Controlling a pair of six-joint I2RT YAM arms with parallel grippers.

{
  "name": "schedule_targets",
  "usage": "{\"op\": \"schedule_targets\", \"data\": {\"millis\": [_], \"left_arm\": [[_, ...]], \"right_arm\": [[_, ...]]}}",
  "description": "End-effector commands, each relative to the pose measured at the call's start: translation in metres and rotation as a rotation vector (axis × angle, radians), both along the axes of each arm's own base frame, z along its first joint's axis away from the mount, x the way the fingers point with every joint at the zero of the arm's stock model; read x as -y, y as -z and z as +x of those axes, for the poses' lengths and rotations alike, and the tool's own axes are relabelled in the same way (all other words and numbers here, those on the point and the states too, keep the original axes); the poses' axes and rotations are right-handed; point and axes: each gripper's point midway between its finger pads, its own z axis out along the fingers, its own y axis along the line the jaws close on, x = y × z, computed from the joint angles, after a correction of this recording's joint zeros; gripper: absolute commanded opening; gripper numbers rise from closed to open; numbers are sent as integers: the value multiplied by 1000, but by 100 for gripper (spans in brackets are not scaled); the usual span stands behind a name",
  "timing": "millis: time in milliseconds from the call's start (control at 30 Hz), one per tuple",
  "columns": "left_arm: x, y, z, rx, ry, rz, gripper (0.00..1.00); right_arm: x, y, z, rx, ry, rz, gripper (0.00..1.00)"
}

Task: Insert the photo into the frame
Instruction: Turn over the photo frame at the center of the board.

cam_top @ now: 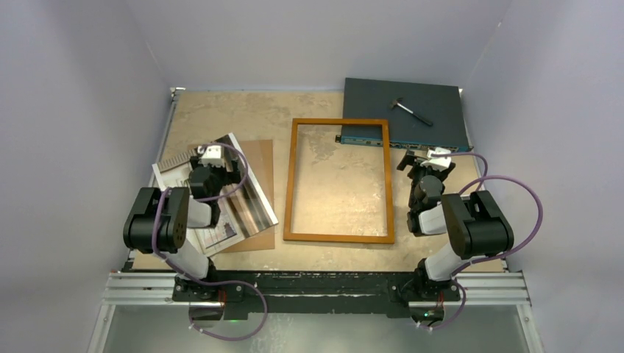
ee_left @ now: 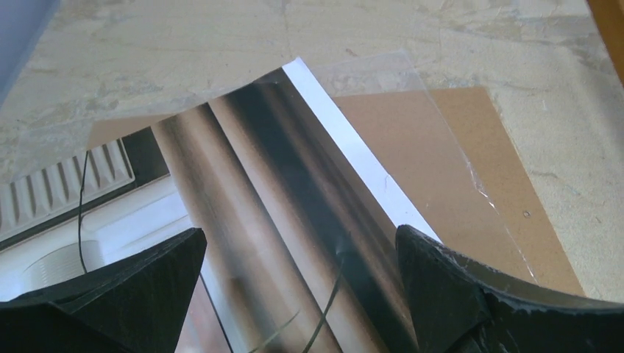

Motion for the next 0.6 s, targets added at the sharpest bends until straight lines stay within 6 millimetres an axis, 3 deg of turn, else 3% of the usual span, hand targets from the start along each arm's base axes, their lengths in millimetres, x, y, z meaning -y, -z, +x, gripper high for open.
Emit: {"op": "schedule_targets", "data": {"millis": [0, 133, 167, 267, 333, 400, 433, 500, 567], "left_arm": [[-15, -38, 37, -100, -42, -20, 100], [-28, -61, 55, -305, -32, 28, 99], [-32, -68, 55, -328, -33, 19, 99], [-39, -89, 52, -371, -19, -33, 99], [-40, -108, 52, -371, -8, -47, 100], [-42, -127, 54, -371, -11, -50, 100], [-43, -134, 54, -379, -12, -51, 100], [-46, -149, 54, -399, -20, -47, 100], [-49, -151, 48, -448, -14, -28, 100]], "right_arm": [[8, -27, -4, 98, 42, 13, 99], [1, -45, -16, 161, 20, -24, 99], [7, -51, -18, 159, 65, -2, 99], [17, -67, -3, 59, 158, 133, 99], [10, -88, 12, 19, 139, 175, 99], [0, -105, 27, 30, 136, 390, 99], [-12, -106, 33, -18, 84, 464, 99], [-58, -122, 50, -88, -209, 480, 99], [-85, -128, 65, -161, -308, 471, 99]]}}
